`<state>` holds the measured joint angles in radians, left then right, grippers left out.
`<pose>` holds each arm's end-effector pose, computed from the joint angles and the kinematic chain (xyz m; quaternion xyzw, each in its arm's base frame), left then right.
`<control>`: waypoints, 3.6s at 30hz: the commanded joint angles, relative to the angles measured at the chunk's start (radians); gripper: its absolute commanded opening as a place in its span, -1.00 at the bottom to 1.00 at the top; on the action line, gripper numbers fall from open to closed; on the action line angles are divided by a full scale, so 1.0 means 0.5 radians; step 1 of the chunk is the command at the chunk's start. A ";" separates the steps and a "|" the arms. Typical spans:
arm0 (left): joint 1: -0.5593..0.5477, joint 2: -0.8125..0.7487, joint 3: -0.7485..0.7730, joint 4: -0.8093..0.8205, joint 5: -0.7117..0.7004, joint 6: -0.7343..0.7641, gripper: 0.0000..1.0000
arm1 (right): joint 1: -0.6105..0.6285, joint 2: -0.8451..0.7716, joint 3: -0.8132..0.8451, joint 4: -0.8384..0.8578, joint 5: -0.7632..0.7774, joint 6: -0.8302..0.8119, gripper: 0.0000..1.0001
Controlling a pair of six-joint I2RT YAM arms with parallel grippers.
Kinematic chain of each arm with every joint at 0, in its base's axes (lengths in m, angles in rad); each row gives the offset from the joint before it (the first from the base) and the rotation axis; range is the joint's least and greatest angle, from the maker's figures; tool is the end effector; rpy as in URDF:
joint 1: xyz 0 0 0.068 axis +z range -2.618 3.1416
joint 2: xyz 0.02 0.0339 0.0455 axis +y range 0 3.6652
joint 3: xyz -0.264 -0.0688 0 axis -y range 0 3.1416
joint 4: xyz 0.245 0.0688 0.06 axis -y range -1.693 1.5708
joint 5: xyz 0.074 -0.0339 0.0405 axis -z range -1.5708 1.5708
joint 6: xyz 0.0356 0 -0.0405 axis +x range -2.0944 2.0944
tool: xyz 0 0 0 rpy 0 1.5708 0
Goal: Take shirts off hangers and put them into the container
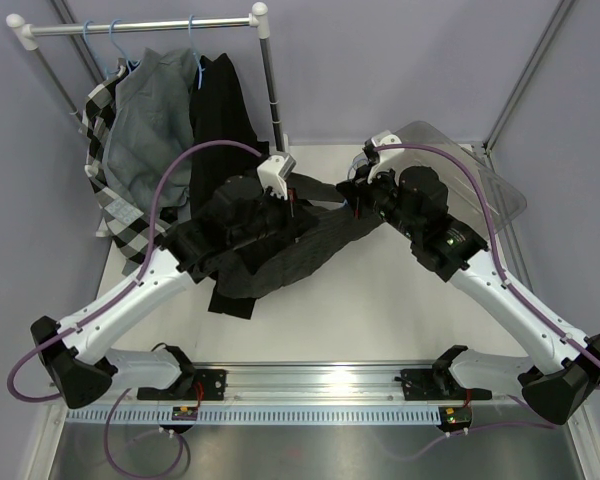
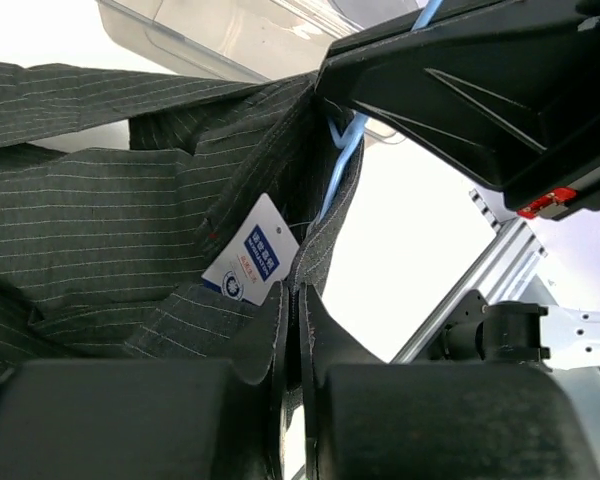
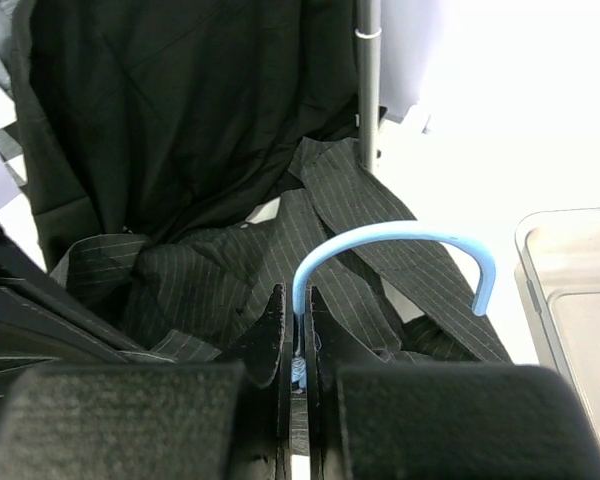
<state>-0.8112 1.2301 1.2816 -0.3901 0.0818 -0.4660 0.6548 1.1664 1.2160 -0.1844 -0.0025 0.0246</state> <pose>0.1884 -0.2026 0.3985 0.1633 0.7993 -0.3709 0.4437 0.2113 0.1623 0.4135 -0.2342 0.7158 0.2201 0.6200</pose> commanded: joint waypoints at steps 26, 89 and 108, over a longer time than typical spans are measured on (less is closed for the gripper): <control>0.021 -1.267 -0.790 -0.370 -0.312 0.116 -1.00 | 0.022 -0.216 0.185 -0.091 0.683 0.233 -1.00; -0.212 -0.758 -0.229 -0.275 -0.937 0.153 0.63 | 0.022 -0.228 -0.112 0.145 0.091 -0.123 -1.00; -0.215 -0.276 -0.121 -0.297 -0.878 0.306 0.20 | 0.019 -0.228 -0.116 0.160 0.164 -0.154 -1.00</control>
<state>-0.9173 1.1023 1.1976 -0.5816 -0.3225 -0.3492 0.6655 1.0668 1.1511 -0.1905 0.0471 -0.0406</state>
